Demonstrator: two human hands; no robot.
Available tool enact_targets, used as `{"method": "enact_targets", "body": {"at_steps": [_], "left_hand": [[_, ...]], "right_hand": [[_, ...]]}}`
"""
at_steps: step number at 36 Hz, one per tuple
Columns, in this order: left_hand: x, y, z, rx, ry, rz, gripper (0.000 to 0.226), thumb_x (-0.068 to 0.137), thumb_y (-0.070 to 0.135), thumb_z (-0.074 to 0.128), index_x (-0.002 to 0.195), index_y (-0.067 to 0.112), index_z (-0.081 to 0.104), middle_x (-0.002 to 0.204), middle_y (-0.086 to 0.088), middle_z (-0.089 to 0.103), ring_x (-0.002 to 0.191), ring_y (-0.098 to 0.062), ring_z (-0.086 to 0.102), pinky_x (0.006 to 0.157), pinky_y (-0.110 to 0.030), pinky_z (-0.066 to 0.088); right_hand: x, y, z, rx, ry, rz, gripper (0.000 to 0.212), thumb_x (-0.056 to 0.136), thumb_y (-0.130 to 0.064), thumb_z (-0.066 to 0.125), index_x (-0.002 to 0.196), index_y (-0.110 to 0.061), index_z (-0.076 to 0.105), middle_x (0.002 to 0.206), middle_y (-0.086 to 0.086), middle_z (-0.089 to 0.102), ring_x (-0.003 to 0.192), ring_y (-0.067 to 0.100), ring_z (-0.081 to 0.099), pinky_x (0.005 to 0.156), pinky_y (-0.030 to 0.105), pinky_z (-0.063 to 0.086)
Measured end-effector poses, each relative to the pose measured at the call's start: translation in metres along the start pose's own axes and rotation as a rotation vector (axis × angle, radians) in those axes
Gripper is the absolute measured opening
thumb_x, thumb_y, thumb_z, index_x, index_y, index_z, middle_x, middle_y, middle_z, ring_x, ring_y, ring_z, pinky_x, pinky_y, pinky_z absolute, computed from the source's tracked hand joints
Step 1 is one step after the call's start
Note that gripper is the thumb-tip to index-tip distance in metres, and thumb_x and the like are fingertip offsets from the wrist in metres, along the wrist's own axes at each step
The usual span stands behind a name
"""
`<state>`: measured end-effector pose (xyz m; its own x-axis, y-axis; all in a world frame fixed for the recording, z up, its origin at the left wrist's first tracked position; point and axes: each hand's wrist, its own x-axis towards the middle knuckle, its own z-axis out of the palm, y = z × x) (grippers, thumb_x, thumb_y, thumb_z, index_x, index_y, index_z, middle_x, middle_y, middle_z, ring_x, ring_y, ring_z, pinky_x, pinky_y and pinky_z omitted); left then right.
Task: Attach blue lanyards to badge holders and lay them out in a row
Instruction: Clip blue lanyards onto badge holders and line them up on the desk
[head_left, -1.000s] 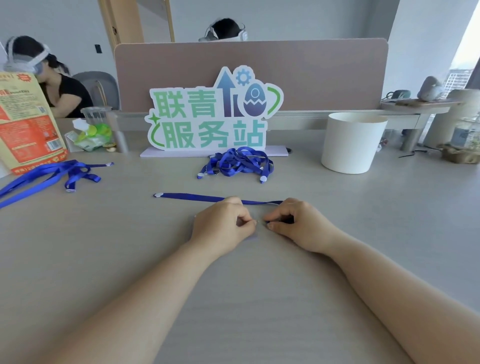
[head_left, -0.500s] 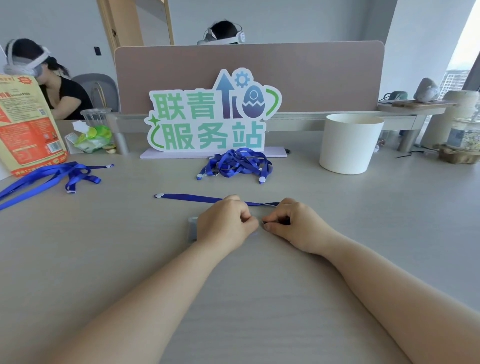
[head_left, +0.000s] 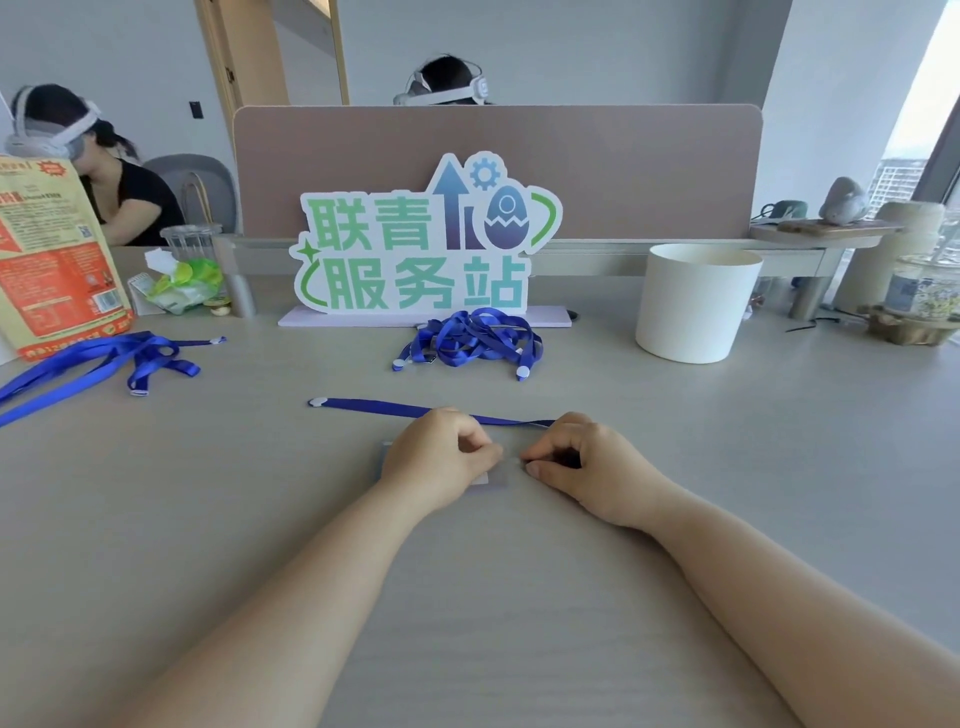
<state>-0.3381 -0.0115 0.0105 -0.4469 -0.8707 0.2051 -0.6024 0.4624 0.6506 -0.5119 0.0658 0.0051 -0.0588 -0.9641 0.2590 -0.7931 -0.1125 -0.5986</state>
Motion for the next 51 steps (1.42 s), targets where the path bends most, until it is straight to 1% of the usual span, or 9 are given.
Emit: {"method": "enact_targets", "body": {"at_steps": [3,9,13,20,28,31,35,46,51], "left_hand": [[0.001,-0.012,-0.006,0.005,-0.089,0.109,0.004,0.082,0.034,0.071,0.085,0.033,0.072,0.097,0.015,0.059,0.096,-0.002,0.056,0.088,-0.028,0.045],[0.001,-0.020,-0.010,0.138,-0.170,0.171,0.065,0.059,0.072,0.070,0.115,0.041,0.062,0.130,0.017,0.047,0.124,-0.006,0.043,0.109,-0.030,0.032],[-0.001,-0.016,-0.010,0.277,-0.184,0.157,0.081,0.065,0.072,0.065,0.135,0.036,0.046,0.141,0.015,0.040,0.131,-0.009,0.036,0.112,-0.033,0.029],[-0.001,-0.017,-0.007,0.175,-0.198,0.141,0.085,0.067,0.065,0.070,0.140,0.032,0.041,0.133,0.013,0.043,0.130,-0.008,0.035,0.109,-0.040,0.033],[-0.005,-0.013,-0.008,-0.012,-0.131,0.170,0.097,0.052,0.053,0.086,0.132,0.041,0.033,0.121,0.021,0.047,0.122,-0.003,0.038,0.106,-0.035,0.036],[-0.007,-0.009,-0.009,0.009,-0.112,0.200,0.095,0.049,0.053,0.087,0.128,0.041,0.035,0.119,0.023,0.047,0.120,-0.002,0.039,0.104,-0.038,0.037],[-0.010,-0.004,-0.011,0.082,-0.109,0.235,0.092,0.051,0.055,0.085,0.129,0.041,0.038,0.117,0.025,0.045,0.118,-0.002,0.038,0.105,-0.035,0.034],[-0.012,0.002,-0.010,0.229,-0.109,0.276,0.097,0.049,0.067,0.080,0.132,0.040,0.040,0.117,0.024,0.045,0.113,-0.003,0.031,0.093,-0.018,0.024],[-0.008,-0.001,-0.010,0.251,-0.089,0.275,0.089,0.049,0.070,0.078,0.127,0.041,0.046,0.121,0.023,0.046,0.115,-0.005,0.031,0.095,-0.021,0.025]], "right_hand": [[0.001,0.003,0.000,-0.037,0.026,-0.010,0.010,0.084,-0.025,0.066,0.093,-0.029,0.071,0.094,-0.007,0.057,0.088,0.011,0.056,0.087,0.035,0.047],[0.002,0.004,0.000,-0.061,0.040,-0.014,0.014,0.086,-0.024,0.065,0.098,-0.027,0.071,0.095,-0.006,0.057,0.090,0.014,0.057,0.088,0.035,0.047],[0.002,0.004,0.001,-0.082,0.049,-0.021,0.015,0.086,-0.026,0.065,0.099,-0.028,0.071,0.095,-0.005,0.057,0.089,0.014,0.056,0.088,0.036,0.047],[0.003,0.003,0.001,-0.103,0.032,-0.029,0.015,0.084,-0.032,0.066,0.099,-0.035,0.071,0.097,-0.003,0.057,0.091,0.015,0.055,0.089,0.039,0.046],[0.000,-0.001,-0.002,-0.016,0.010,-0.011,0.015,0.084,-0.027,0.065,0.078,-0.037,0.056,0.089,-0.012,0.062,0.090,0.015,0.057,0.088,0.033,0.045],[-0.001,-0.002,-0.005,0.070,-0.008,0.023,0.014,0.086,-0.024,0.064,0.078,-0.033,0.058,0.077,-0.019,0.060,0.078,0.011,0.057,0.075,0.021,0.043],[-0.002,-0.003,-0.006,0.073,0.004,0.037,0.004,0.085,-0.026,0.065,0.082,-0.028,0.064,0.070,-0.010,0.058,0.059,0.003,0.043,0.062,0.016,0.036],[-0.002,-0.007,-0.005,-0.110,0.080,-0.018,0.004,0.084,-0.028,0.064,0.081,-0.026,0.067,0.062,-0.010,0.055,0.061,0.004,0.047,0.067,0.010,0.028],[-0.001,-0.003,-0.004,-0.179,0.135,-0.018,0.006,0.085,-0.030,0.060,0.082,-0.027,0.065,0.065,-0.008,0.056,0.062,0.003,0.045,0.076,0.019,0.027]]}}
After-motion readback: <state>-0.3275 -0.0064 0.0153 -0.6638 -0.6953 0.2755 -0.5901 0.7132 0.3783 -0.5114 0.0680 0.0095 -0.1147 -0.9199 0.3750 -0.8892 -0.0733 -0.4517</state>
